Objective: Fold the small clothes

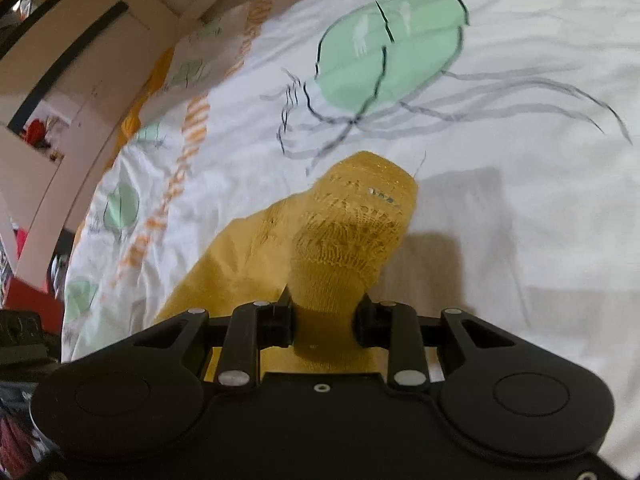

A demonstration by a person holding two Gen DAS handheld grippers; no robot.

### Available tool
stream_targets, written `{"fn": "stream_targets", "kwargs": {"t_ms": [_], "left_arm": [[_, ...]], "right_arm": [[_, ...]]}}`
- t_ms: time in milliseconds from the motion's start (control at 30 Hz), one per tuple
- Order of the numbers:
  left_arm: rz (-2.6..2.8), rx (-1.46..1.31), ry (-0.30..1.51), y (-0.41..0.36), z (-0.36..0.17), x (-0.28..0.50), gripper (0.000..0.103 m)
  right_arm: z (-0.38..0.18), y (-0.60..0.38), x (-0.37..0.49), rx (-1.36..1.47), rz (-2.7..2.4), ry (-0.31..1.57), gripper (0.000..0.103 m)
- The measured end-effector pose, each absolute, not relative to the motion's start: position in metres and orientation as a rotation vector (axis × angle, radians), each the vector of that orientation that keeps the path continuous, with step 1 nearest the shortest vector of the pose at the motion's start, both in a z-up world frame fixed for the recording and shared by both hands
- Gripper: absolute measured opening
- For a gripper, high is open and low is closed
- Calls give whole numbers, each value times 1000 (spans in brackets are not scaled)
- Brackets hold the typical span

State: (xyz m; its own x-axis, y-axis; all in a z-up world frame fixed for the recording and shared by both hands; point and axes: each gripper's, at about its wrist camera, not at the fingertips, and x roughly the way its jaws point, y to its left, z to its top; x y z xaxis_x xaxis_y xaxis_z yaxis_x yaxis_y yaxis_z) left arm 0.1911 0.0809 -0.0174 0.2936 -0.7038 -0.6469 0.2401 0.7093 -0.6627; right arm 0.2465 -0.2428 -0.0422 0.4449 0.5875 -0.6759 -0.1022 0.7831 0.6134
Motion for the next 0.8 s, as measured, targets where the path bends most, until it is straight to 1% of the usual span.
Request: {"fn": "stream_targets", "kwargs": {"t_ms": [133,300,367,400,467,567,667,733,800], "left_arm": [[-670,-489,1130,77,-26,158,15],[-537,-424,1130,83,-45,149,15],[-463,-351,1136,84,-54,149,15],[-433,-306,1139,83,-57,148,16],[-395,-245,1148,82,-64,145,18],[-377,-231,1139,82,-60,142,18],[-376,-185,1068,76,-36,136,18],[-392,-163,1012,71,-18,133,19],[-405,-159,973,64,-6,143,31]], "right_arm": [[-41,-255,210,566,457,1048,39],[-49,-263,186,563,387,1021,41],[-54,-267,182,533,306,989,48],[-56,-268,181,515,278,974,49],[-58,-267,178,459,239,941,59],[-58,-266,174,454,237,920,60],[-53,-270,166,454,266,868,60],[-50,-273,163,454,276,834,63],[-48,-276,161,462,277,804,66]]}}
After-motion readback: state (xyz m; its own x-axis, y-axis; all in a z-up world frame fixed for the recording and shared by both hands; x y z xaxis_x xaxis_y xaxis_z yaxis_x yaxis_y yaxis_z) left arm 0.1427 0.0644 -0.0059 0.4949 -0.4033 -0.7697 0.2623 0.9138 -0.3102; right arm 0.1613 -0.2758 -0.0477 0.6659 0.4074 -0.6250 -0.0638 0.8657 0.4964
